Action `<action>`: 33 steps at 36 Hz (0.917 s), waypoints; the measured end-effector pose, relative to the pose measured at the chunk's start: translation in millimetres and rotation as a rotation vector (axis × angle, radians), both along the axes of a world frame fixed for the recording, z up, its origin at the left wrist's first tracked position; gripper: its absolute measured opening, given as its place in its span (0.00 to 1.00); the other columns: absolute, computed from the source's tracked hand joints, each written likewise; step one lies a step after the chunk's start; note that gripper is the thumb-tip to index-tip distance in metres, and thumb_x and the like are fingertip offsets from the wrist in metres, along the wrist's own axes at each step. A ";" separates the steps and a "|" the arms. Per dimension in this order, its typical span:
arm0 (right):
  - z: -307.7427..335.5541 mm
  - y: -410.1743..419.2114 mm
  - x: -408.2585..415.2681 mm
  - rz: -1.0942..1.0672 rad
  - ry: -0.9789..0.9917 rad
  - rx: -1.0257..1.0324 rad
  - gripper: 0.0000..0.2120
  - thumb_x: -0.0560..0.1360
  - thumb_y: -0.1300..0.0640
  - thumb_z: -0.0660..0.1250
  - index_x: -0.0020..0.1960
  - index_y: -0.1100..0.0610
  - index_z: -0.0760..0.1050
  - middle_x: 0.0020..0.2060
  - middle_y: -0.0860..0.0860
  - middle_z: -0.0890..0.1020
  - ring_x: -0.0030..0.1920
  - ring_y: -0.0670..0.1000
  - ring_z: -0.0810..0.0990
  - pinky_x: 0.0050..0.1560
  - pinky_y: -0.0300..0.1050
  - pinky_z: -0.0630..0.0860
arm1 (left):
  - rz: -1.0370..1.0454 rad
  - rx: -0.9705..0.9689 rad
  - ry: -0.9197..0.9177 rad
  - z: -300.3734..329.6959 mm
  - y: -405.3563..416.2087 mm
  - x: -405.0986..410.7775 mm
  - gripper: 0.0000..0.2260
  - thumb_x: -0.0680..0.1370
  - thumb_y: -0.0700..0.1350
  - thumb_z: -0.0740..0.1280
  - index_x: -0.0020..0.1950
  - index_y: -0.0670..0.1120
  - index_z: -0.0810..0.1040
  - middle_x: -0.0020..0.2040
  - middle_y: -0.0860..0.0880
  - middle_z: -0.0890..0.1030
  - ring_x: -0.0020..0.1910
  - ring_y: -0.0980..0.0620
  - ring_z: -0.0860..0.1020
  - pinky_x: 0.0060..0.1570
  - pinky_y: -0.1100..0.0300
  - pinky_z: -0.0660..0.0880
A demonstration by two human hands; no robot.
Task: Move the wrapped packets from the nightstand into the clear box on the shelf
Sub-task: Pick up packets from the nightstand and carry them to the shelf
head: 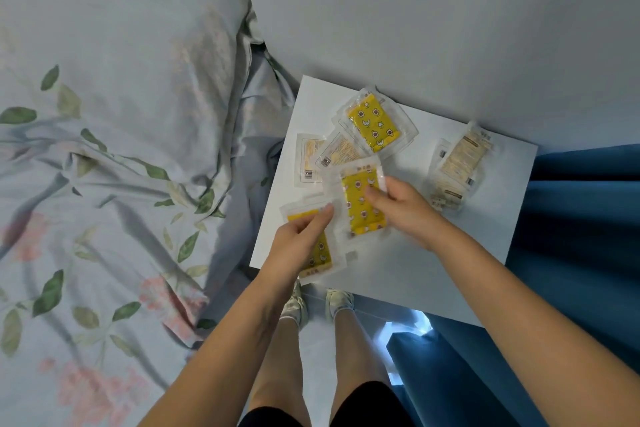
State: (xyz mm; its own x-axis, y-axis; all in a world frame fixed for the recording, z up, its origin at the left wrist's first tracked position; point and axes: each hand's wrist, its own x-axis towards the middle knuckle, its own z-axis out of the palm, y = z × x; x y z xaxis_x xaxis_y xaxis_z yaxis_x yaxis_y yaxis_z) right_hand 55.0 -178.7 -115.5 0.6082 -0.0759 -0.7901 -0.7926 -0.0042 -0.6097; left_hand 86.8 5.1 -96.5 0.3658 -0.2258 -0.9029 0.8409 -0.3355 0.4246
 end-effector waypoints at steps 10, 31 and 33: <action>11.9 -4.1 58.1 0.075 0.024 -0.143 0.17 0.69 0.57 0.75 0.56 0.58 0.79 0.47 0.53 0.84 0.40 0.47 0.83 0.45 0.42 0.81 | 0.269 -0.078 0.006 -1.5 2.1 2.3 0.18 0.64 0.53 0.73 0.48 0.44 0.82 0.45 0.45 0.86 0.46 0.46 0.84 0.56 0.46 0.78; -33.6 -24.0 79.1 -0.172 -0.242 -0.800 0.15 0.72 0.52 0.72 0.54 0.58 0.75 0.50 0.52 0.82 0.49 0.52 0.79 0.46 0.41 0.71 | 0.392 -0.020 -0.022 -2.0 37.4 16.7 0.07 0.75 0.48 0.70 0.47 0.46 0.82 0.46 0.46 0.86 0.48 0.48 0.84 0.55 0.48 0.78; -31.7 -26.2 81.8 -0.271 -0.219 -0.624 0.12 0.72 0.52 0.73 0.50 0.57 0.78 0.45 0.50 0.82 0.46 0.49 0.80 0.49 0.43 0.77 | 0.393 -0.022 -0.026 -2.9 37.5 18.5 0.07 0.75 0.48 0.70 0.48 0.46 0.82 0.46 0.46 0.86 0.47 0.48 0.84 0.55 0.49 0.78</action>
State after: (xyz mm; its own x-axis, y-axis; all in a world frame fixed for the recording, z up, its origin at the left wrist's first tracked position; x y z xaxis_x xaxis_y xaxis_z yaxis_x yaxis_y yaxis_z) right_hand 136.8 -204.9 -147.2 0.6435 -0.6452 -0.4118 -0.6749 -0.2245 -0.7029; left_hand 105.3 42.6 -99.4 0.4509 -0.0827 -0.8888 0.8924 0.0193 0.4509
